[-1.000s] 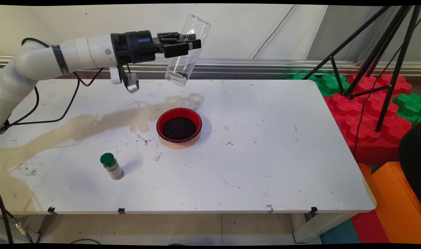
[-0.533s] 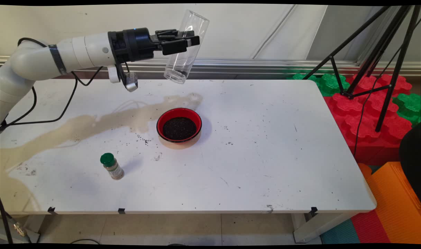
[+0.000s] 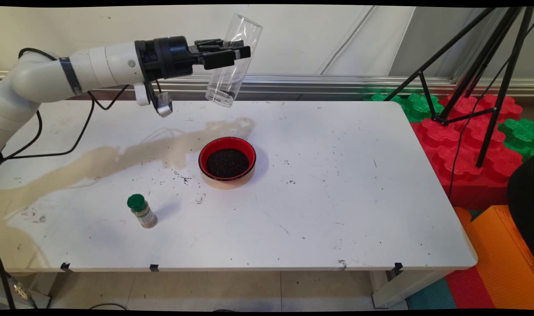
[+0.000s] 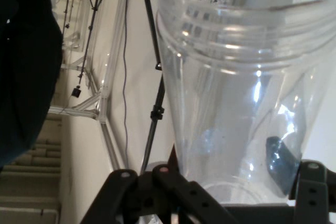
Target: Pour the black seasoning powder in the red bowl
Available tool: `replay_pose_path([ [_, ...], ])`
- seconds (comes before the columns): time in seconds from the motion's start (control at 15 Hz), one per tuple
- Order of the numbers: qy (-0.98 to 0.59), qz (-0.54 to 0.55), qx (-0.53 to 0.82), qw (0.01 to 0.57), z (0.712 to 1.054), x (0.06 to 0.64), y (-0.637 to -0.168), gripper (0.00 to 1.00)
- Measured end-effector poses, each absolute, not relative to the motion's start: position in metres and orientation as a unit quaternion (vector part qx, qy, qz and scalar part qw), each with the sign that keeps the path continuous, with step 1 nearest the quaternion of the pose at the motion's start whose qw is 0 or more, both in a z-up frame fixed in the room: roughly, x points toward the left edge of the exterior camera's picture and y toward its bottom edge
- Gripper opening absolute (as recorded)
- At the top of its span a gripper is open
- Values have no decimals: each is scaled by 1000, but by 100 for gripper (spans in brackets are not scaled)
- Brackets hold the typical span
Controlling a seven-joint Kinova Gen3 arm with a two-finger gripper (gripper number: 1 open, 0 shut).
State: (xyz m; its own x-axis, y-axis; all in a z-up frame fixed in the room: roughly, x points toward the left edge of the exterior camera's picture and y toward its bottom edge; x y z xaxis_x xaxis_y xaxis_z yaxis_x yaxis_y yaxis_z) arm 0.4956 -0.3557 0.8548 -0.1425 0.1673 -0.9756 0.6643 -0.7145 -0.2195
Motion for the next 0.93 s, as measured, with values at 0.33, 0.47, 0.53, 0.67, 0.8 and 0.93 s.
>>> replay_pose_path([
  [0.33, 363, -672, 622, 172, 852, 502, -358, 0],
  [0.47, 380, -667, 619, 166, 849, 505, -359, 0],
  [0.53, 388, -665, 617, 162, 848, 507, -359, 0],
  [0.67, 408, -659, 613, 154, 845, 510, -360, 0],
  [0.8, 431, -653, 606, 143, 841, 514, -361, 0],
  [0.93, 452, -647, 599, 133, 838, 517, -362, 0],
])
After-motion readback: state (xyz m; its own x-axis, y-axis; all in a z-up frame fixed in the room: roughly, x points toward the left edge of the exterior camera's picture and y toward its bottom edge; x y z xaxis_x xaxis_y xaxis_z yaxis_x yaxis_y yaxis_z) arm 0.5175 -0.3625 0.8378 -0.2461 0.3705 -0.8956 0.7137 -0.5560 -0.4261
